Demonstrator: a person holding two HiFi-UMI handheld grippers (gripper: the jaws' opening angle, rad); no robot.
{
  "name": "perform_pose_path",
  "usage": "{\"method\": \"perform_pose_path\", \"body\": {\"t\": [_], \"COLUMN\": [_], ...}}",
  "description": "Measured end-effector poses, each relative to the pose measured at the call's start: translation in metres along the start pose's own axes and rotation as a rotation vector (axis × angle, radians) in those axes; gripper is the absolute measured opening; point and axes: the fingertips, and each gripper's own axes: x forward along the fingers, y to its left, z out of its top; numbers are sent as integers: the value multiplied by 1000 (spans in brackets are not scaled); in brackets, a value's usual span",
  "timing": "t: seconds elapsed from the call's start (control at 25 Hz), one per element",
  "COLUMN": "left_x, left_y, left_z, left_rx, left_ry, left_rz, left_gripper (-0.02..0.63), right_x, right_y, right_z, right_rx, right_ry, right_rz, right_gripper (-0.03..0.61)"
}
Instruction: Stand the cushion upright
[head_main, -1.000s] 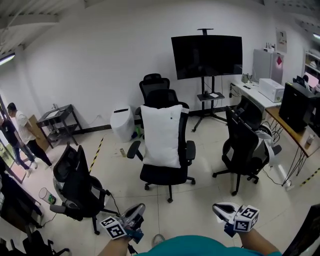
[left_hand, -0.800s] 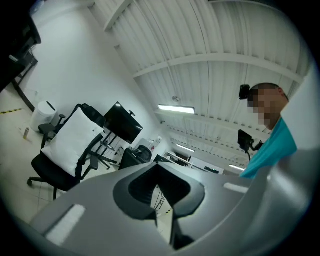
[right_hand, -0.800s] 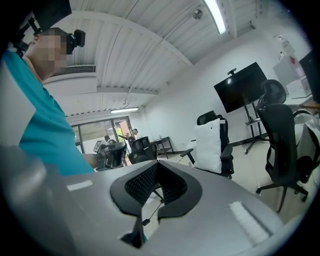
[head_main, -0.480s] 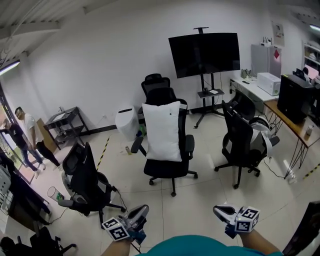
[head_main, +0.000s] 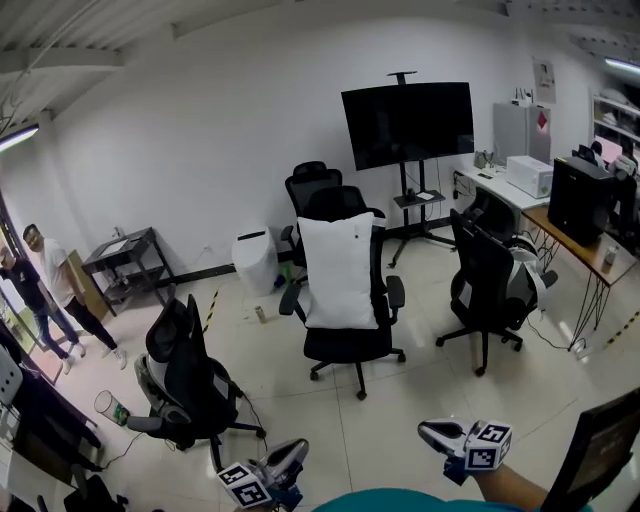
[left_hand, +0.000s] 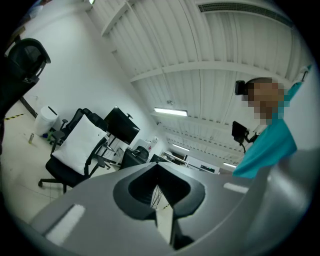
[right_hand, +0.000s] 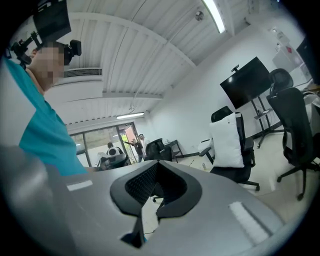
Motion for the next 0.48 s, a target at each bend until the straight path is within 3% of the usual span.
{"method": "perform_pose_path", "body": {"t": [0.2, 0.48], "left_x": [-42, -35], "left_y": [18, -1], "left_z": [5, -3], "left_rx": [-32, -25], "left_ry": [12, -54], "left_rz": [-6, -1], "left_gripper": [11, 11], "right_x": [26, 7], "right_y": [28, 20], "right_z": [-17, -14], "right_rx": [57, 84], "right_ry": [-13, 20], "right_rz": [-29, -23], "right_gripper": [2, 0]}}
